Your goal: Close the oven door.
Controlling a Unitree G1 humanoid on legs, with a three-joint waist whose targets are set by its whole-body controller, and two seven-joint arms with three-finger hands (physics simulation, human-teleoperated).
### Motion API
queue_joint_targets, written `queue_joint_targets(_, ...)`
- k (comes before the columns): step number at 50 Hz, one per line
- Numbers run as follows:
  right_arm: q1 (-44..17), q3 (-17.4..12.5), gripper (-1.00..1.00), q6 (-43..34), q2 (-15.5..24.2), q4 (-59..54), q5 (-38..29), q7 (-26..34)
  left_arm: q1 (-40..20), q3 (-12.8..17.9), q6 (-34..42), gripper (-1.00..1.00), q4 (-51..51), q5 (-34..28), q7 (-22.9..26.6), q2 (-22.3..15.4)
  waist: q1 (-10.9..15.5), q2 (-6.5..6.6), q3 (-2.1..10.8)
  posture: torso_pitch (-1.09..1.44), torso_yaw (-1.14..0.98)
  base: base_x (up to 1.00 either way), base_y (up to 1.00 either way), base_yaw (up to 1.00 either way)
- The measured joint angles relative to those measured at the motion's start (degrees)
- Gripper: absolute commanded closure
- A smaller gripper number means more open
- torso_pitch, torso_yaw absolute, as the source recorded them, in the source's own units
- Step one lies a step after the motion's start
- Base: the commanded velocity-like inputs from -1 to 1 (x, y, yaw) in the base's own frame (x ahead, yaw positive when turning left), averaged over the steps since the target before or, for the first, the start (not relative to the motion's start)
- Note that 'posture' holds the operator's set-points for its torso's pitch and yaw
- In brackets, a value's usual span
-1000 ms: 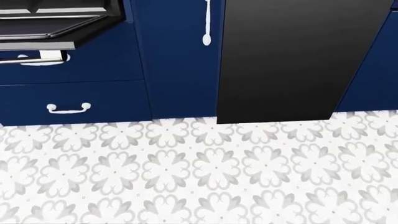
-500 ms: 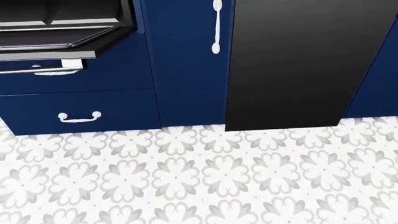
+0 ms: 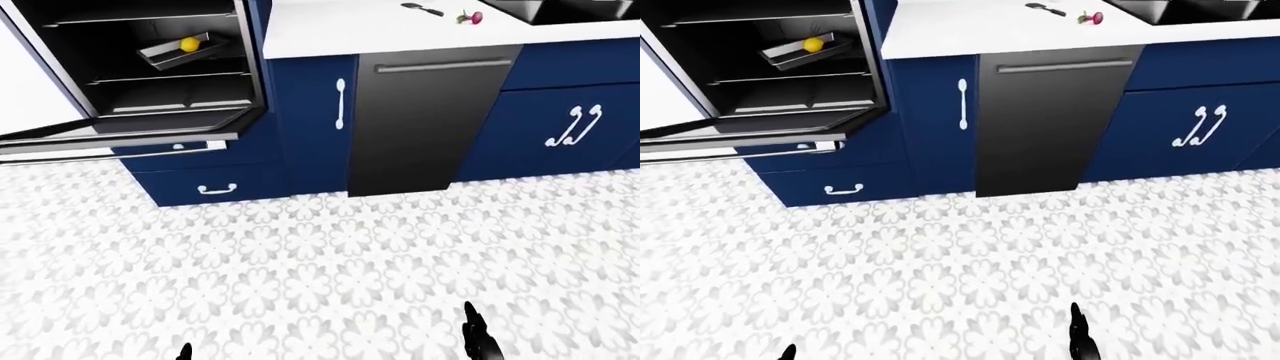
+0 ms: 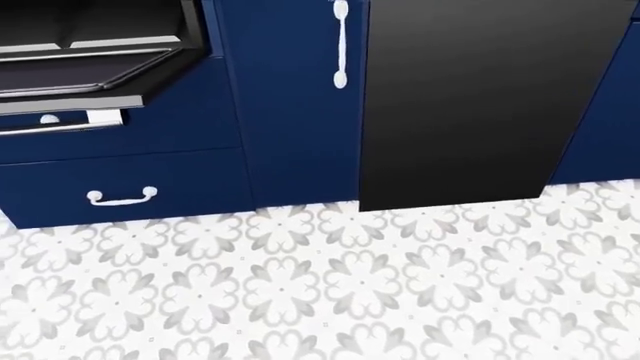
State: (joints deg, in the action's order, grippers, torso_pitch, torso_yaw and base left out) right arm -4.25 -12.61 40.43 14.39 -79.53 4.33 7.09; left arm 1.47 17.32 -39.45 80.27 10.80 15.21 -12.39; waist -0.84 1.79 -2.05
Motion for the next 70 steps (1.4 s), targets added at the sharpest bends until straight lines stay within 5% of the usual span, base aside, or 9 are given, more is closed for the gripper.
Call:
queue_joint_targets(3, -0.28, -0.12, -1.00, -0.20, -0.26, -0.04, -0.10, 0.12, 0.14, -0.03, -0.03, -1.00, 0.16, 0.03, -0.05, -0.20, 0.37, 2.72, 0.57, 0.00, 0.00, 0.00, 0.23, 0.00)
queue_joint_targets(16, -0.11, -0.10, -1.00, 0.00, -0.64, 0.10, -0.55, 0.70, 0.19, 0.15, -0.05, -1.00, 0.06, 0.24, -0.28, -0.47, 0.37, -6.27, -0.22, 0.00, 0.00, 0.00, 0.32, 0.00)
queue_joint_targets(23, 0.08, -0.31, -1.00, -0.07, -0.15, 0.05, -0.18, 0.43, 0.17, -0.49, 0.42, -1.00, 0.35, -0.37, 0.27, 0.67, -0.72, -5.15, 0.32, 0.00, 0.00, 0.00, 0.40, 0.00)
queue_joint_targets(30, 0.03, -0.20, -1.00, -0.10, -0.12, -0.02, -0.18, 0.65, 0.20, 0.05, 0.01, -1.00, 0.09, 0.18, 0.02, 0.07, -0.16, 2.56, 0.17, 0.00, 0.00, 0.00, 0.40, 0.00)
queue_joint_targets(35, -0.11, 0.66, -1.00, -0.32, -1.70, -0.02, -0.86, 1.51, 0.20, 0.42, 0.23, -1.00, -0.03, 0.61, -0.53, -0.71, 1.16, 1.50, 0.40, 0.00, 0.00, 0.00, 0.40, 0.00)
queue_joint_targets(47, 0.51, 0.60, -1.00, 0.51, -1.09, 0.41, 0.39, 1.08, -0.03, 0.28, 0.51, -1.00, 0.11, 0.47, 0.08, -0.48, 0.44, -6.41, -0.24, 0.00, 0.00, 0.00, 0.40, 0.00)
queue_joint_targets(54, 0.25, 0.09, -1.00, -0.23, -0.13, 0.12, 0.92, 1.23, 0.07, -0.26, 0.59, -1.00, 0.29, -0.05, 0.50, 0.50, -0.43, -4.54, 0.36, 0.00, 0.00, 0.00, 0.40, 0.00)
queue_joint_targets(60, -0.21, -0.21, -1.00, -0.46, 0.15, 0.11, 0.90, 1.47, 0.21, -0.04, 0.19, -1.00, 0.09, 0.31, 0.32, 0.09, 0.02, 2.56, 0.21, 0.00, 0.00, 0.00, 0.40, 0.00)
queue_joint_targets(70, 0.26, 0.29, -1.00, -1.59, -0.45, -0.13, -1.03, 1.30, 0.93, 0.29, 1.62, -1.00, 0.07, 0.13, -0.41, -0.58, 0.65, -2.18, -0.47, 0.00, 0.00, 0.00, 0.40, 0.00)
